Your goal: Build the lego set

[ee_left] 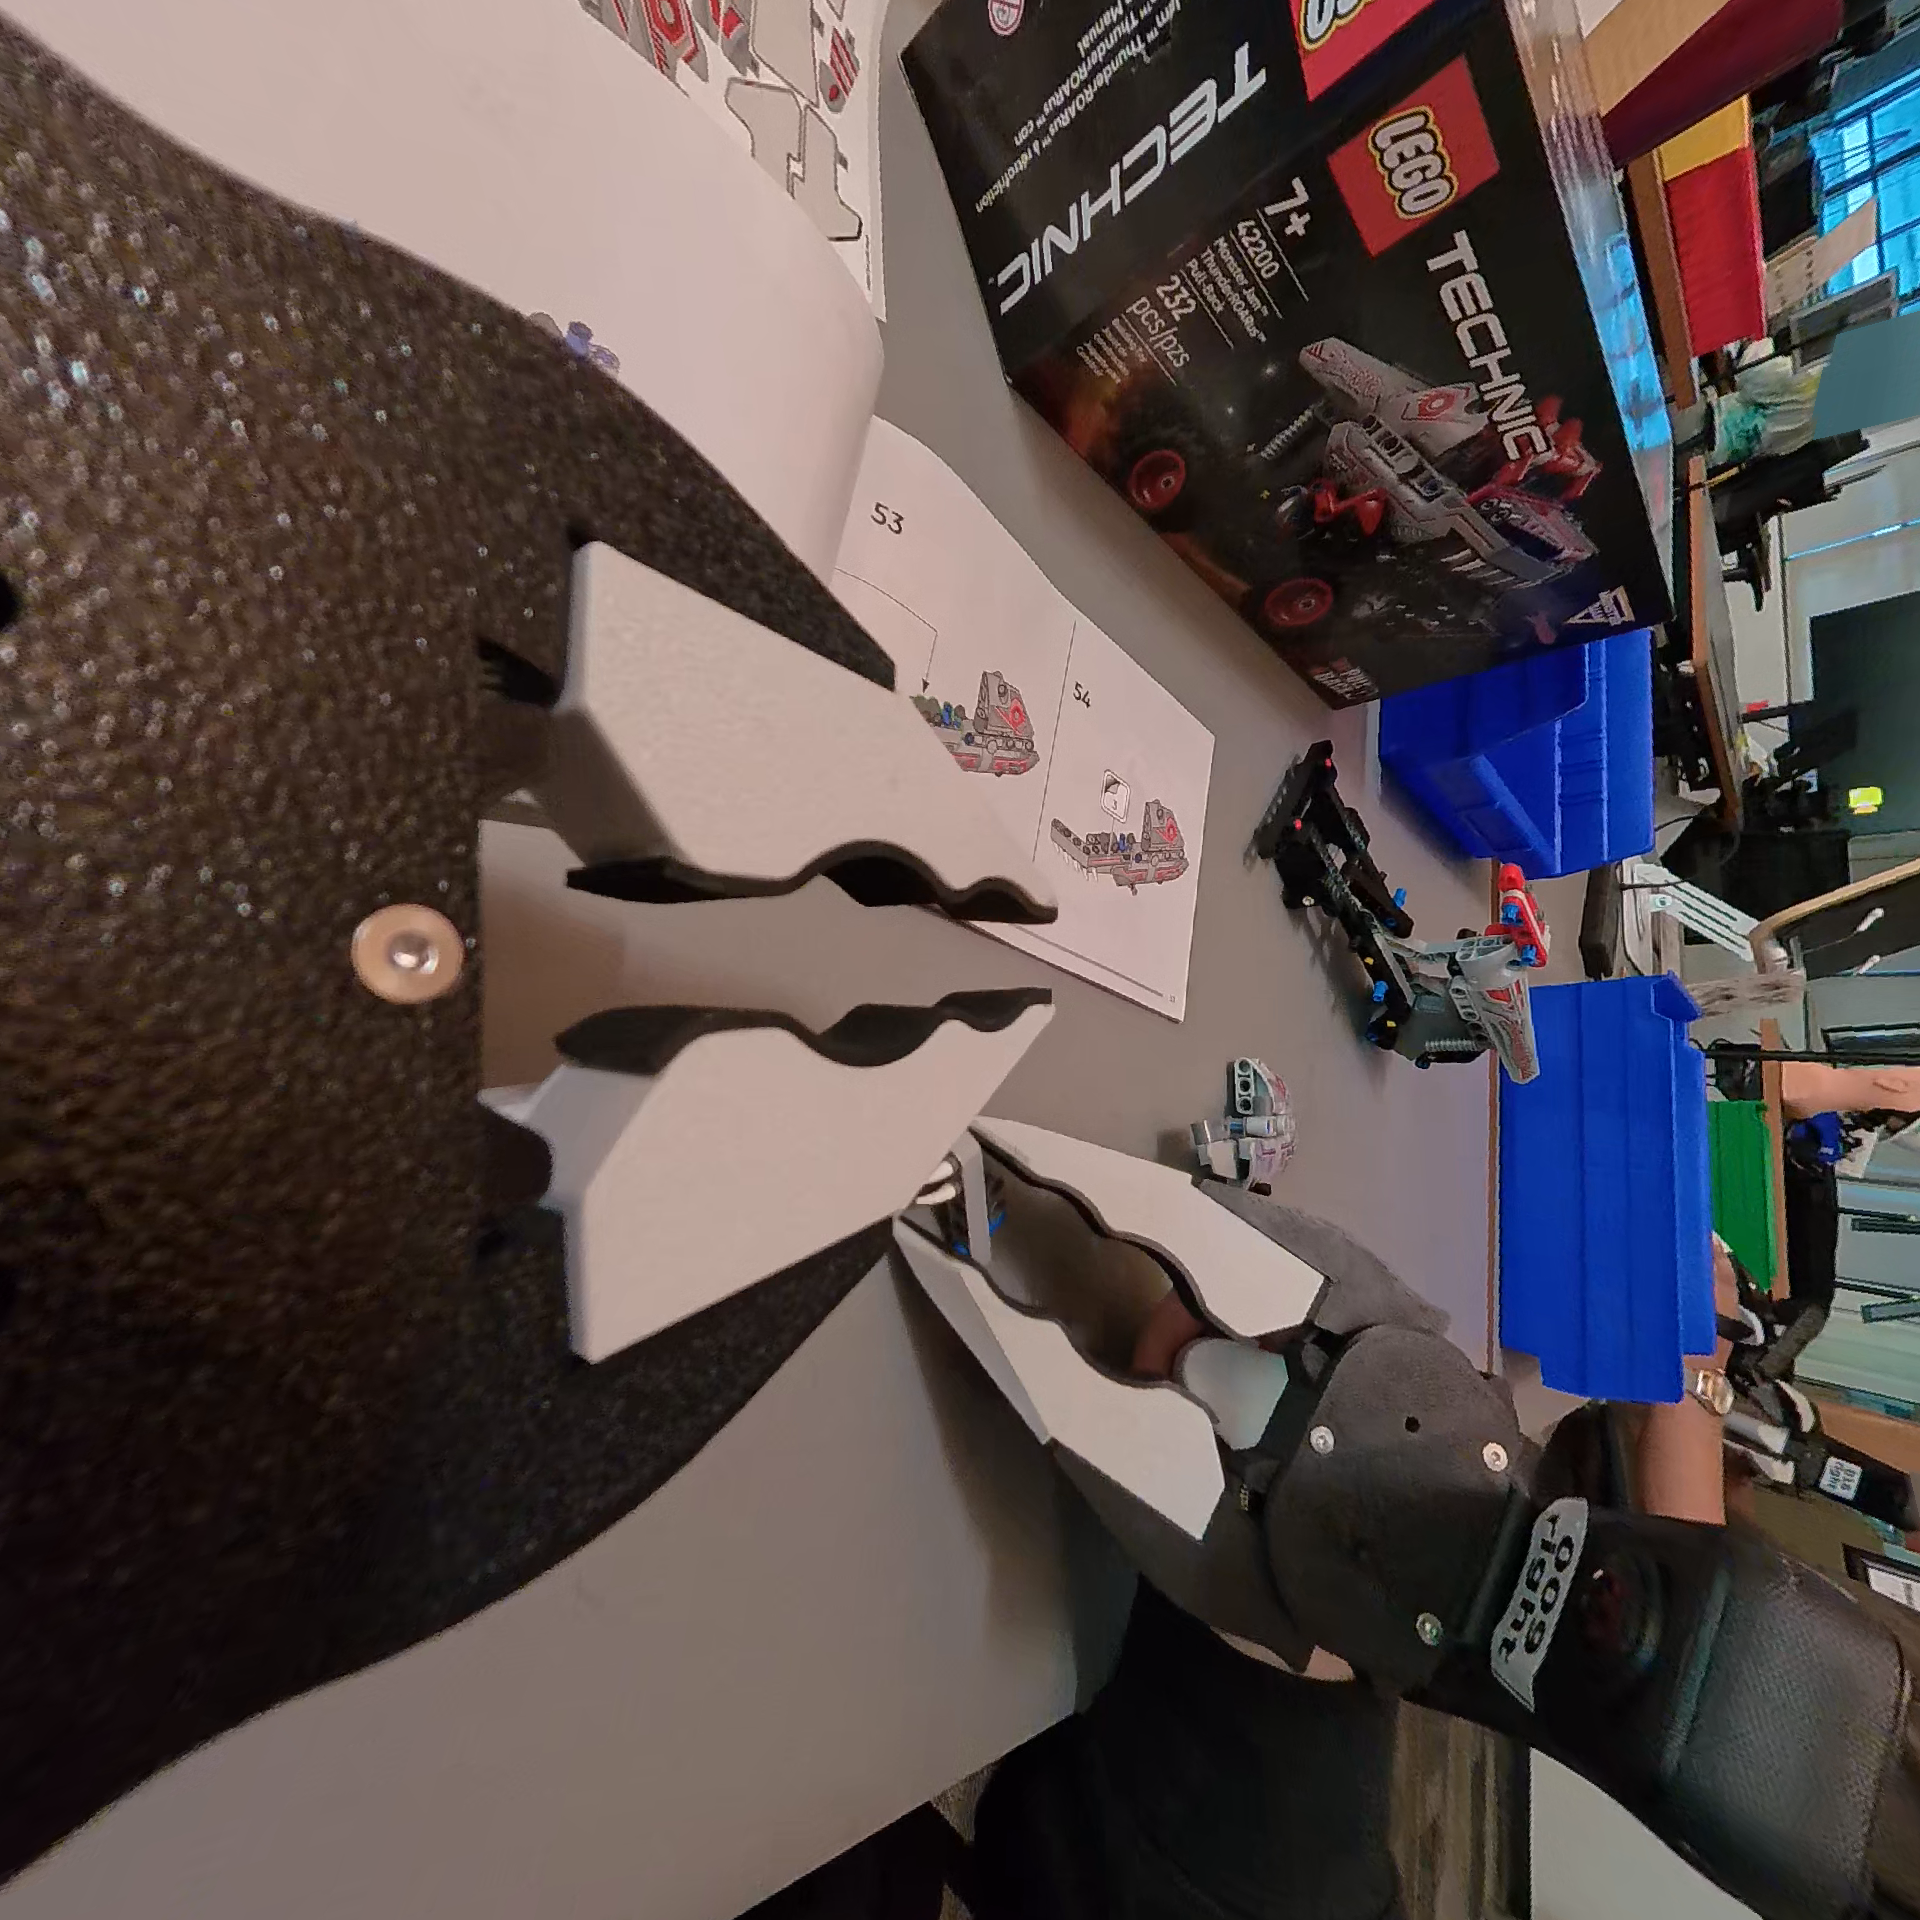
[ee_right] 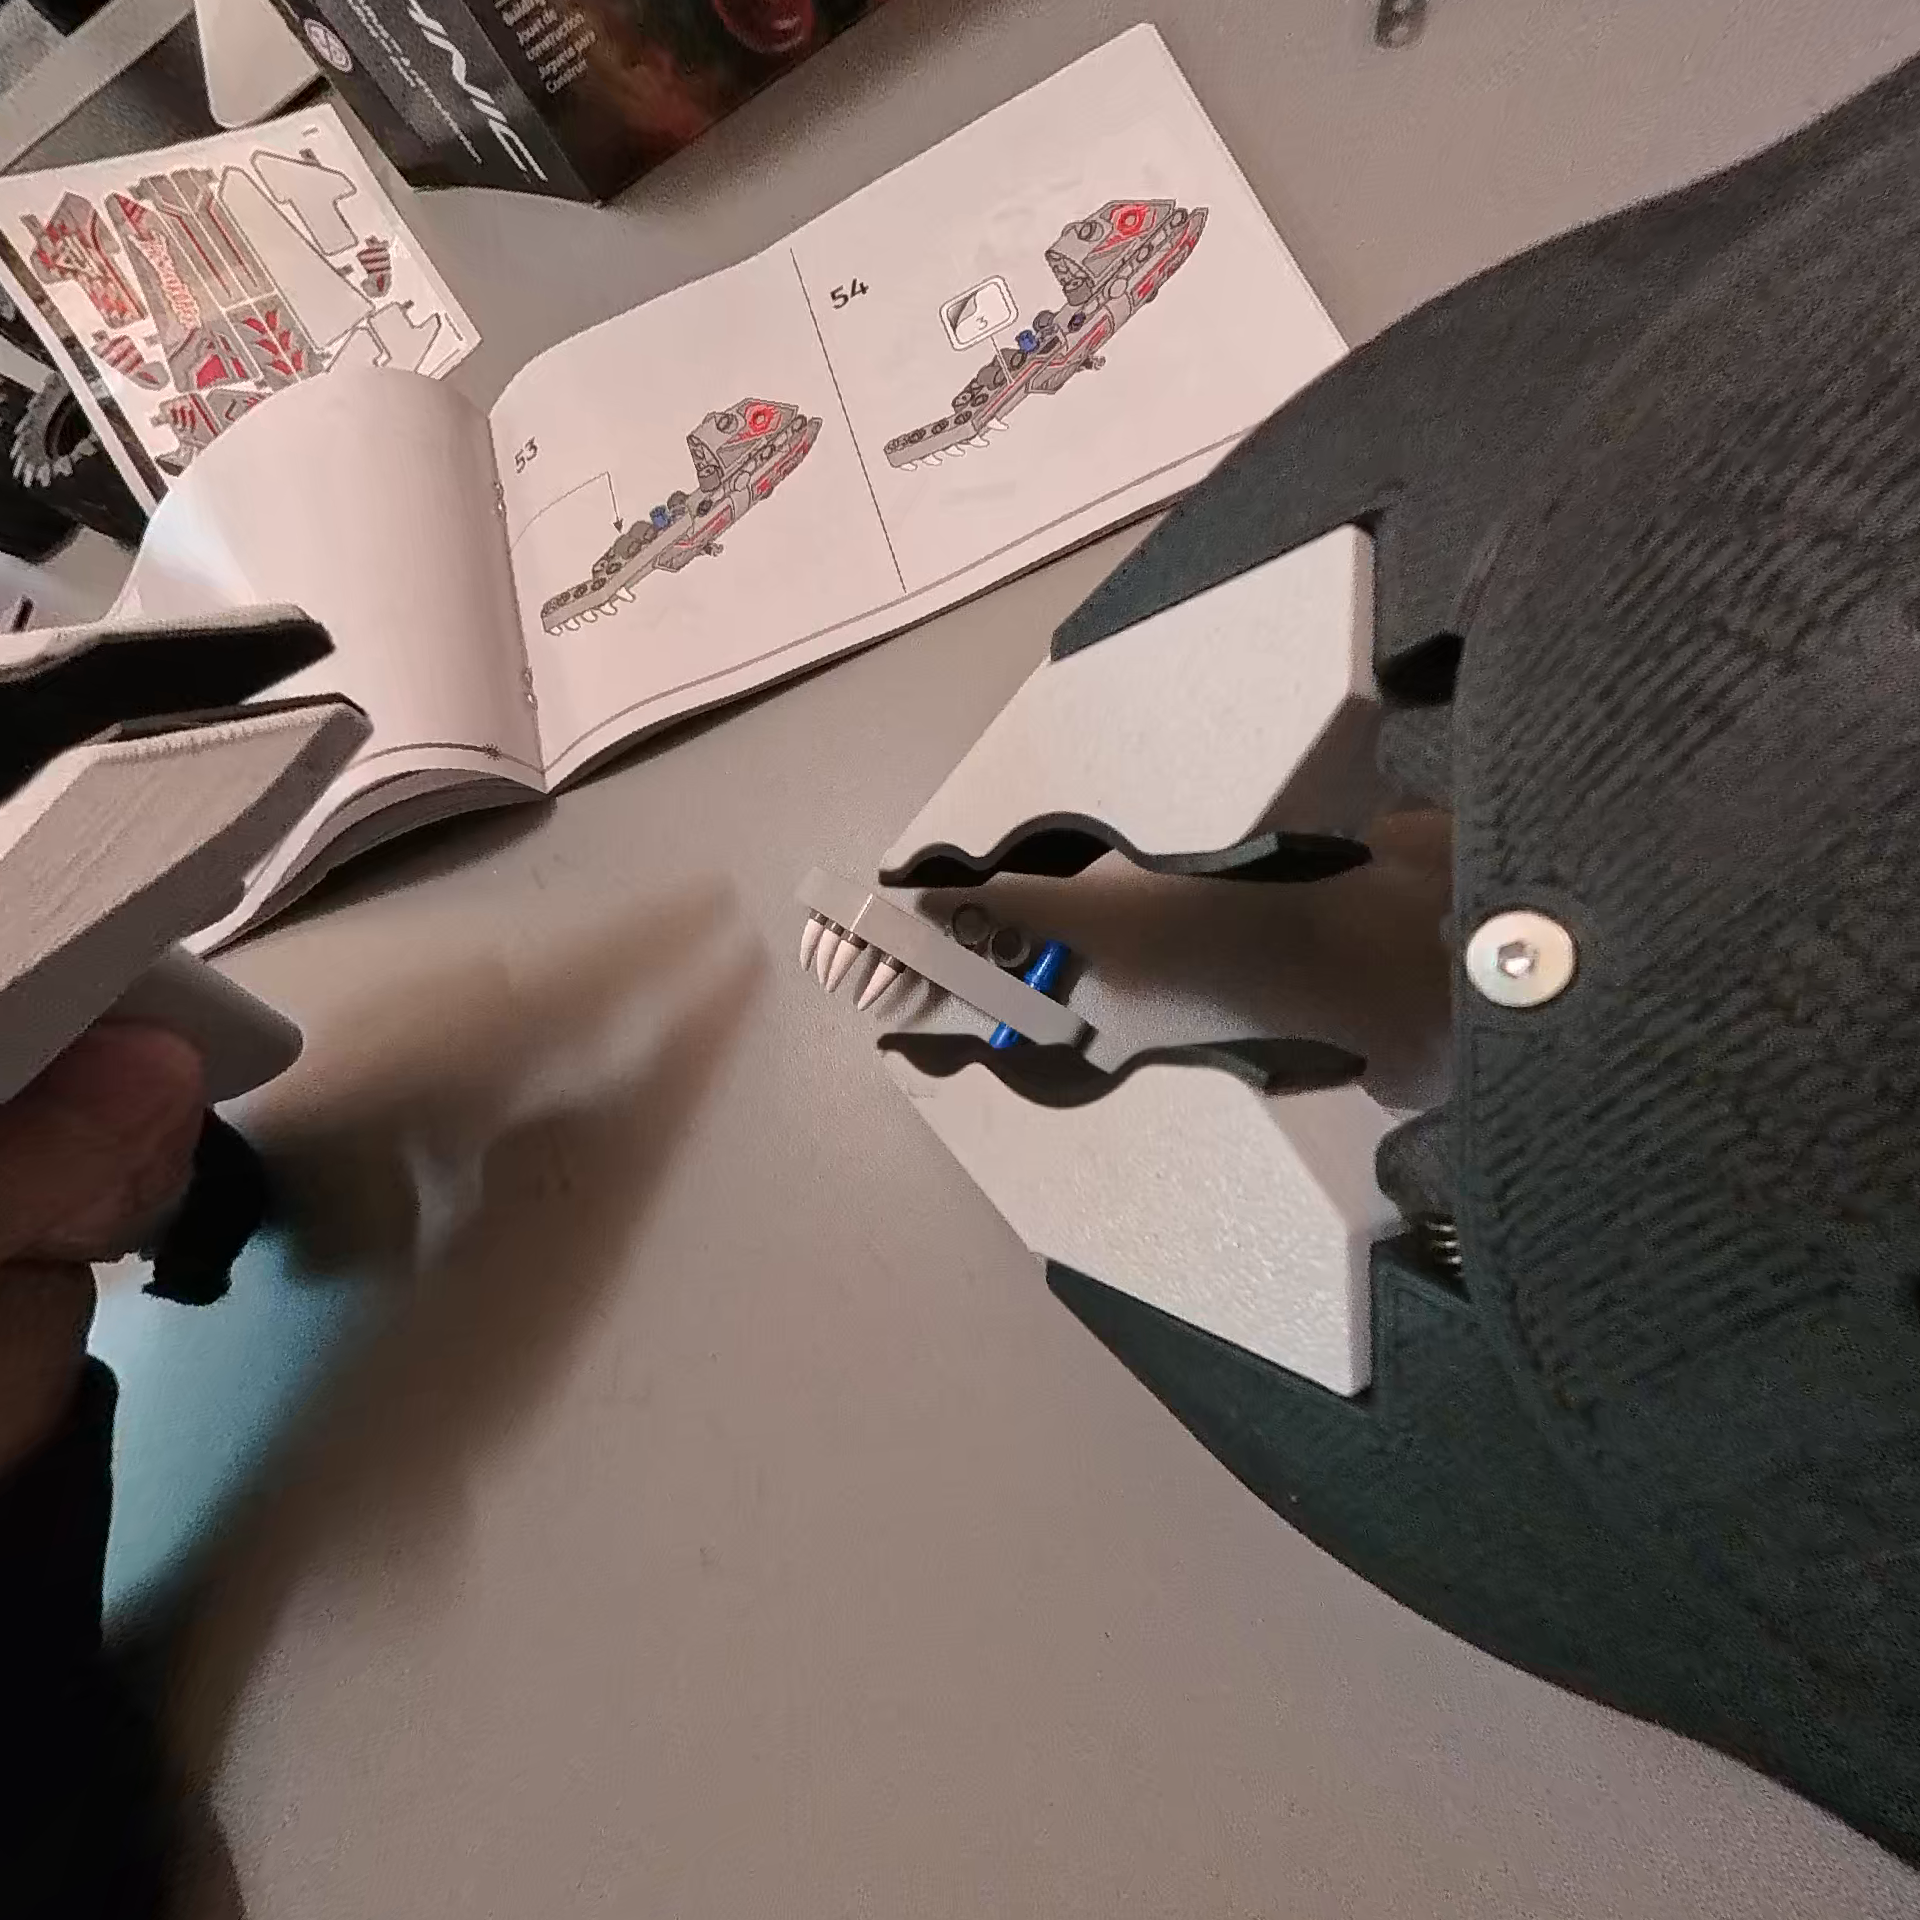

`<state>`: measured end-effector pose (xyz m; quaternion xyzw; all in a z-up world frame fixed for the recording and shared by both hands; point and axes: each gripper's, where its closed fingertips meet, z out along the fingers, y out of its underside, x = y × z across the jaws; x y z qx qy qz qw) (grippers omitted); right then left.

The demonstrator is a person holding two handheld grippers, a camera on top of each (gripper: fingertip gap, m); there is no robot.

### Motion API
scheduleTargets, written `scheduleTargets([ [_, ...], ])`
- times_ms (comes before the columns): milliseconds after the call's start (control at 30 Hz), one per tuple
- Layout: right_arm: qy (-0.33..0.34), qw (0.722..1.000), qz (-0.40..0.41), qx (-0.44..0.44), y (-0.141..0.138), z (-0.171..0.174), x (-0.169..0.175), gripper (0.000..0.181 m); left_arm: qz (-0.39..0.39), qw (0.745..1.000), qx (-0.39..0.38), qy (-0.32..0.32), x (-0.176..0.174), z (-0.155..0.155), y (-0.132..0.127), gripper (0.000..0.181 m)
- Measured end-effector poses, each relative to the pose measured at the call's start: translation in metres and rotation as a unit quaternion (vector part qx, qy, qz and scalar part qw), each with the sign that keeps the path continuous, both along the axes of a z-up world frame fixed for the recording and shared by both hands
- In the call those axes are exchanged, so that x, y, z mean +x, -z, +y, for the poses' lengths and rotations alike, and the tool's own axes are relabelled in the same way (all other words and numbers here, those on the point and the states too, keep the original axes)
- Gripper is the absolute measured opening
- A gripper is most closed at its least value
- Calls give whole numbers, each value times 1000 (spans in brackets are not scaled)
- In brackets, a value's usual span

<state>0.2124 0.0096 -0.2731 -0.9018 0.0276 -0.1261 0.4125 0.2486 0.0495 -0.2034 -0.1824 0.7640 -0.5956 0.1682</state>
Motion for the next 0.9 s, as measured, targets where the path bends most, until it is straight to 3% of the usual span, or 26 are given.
scheduleTargets([
  [300,-7,1000,-7,16,-5,-6,-2,39,0,1000,6,11,-5,-4,2,8],
  [633,21,998,-16,54,-18,-10,6,22,-45,997,27,50,-19,-12,2,7],
  [900,0,1000,-25,14,-6,-7,0,17,-148,973,148,91,-39,-25,22,5],
])
